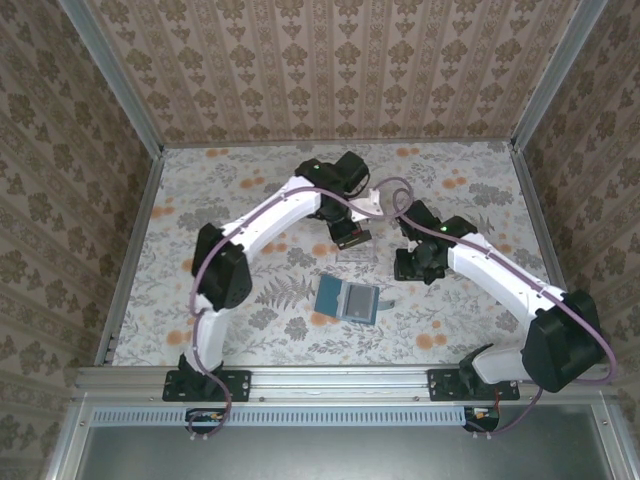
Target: Take the credit cards out of the card holder
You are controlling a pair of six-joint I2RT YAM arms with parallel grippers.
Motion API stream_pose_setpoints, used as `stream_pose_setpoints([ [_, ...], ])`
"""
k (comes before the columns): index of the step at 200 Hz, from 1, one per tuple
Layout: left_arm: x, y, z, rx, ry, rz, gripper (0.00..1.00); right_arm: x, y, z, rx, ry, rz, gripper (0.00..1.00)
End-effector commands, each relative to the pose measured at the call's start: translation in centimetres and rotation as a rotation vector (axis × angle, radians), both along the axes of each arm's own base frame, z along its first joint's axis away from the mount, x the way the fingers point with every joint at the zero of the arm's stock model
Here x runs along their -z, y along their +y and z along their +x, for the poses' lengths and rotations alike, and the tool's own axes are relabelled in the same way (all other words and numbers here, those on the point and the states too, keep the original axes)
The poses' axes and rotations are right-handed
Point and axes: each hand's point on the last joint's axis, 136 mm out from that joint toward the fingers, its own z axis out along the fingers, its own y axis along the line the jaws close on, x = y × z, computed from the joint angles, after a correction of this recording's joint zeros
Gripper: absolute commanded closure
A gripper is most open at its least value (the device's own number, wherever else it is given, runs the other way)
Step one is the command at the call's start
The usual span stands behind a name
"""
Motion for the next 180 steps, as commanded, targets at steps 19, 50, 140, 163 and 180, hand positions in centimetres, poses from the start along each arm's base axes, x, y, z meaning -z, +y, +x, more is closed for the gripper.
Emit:
stream_pose_setpoints([
  [19, -0.5, 1.3, 0.8, 0.214, 0.028, 0.084, 1.00, -0.7, -2.7, -1.8, 0.010, 0.008, -0.066, 0.65],
  [50, -0.4, 0.5, 0.8, 0.286, 0.038, 0.063, 1.00, -1.0, -3.9, -2.6, 0.039, 0.003, -0.057, 0.65],
  [140, 2.4, 0.6, 1.3, 0.286, 0.067, 0.118, 1.00, -1.0, -4.0, -2.5, 0.048, 0.000, -0.038, 0.64],
  [163, 3.1, 0.3, 1.6, 0.282, 0.067, 0.116, 1.00, -1.0, -4.1, -2.6, 0.050, -0.001, -0.037, 0.64],
  [180, 3.4, 0.0, 1.9, 0.282, 0.058, 0.112, 1.00, -1.0, -4.1, -2.6, 0.049, -0.001, -0.037, 0.64],
])
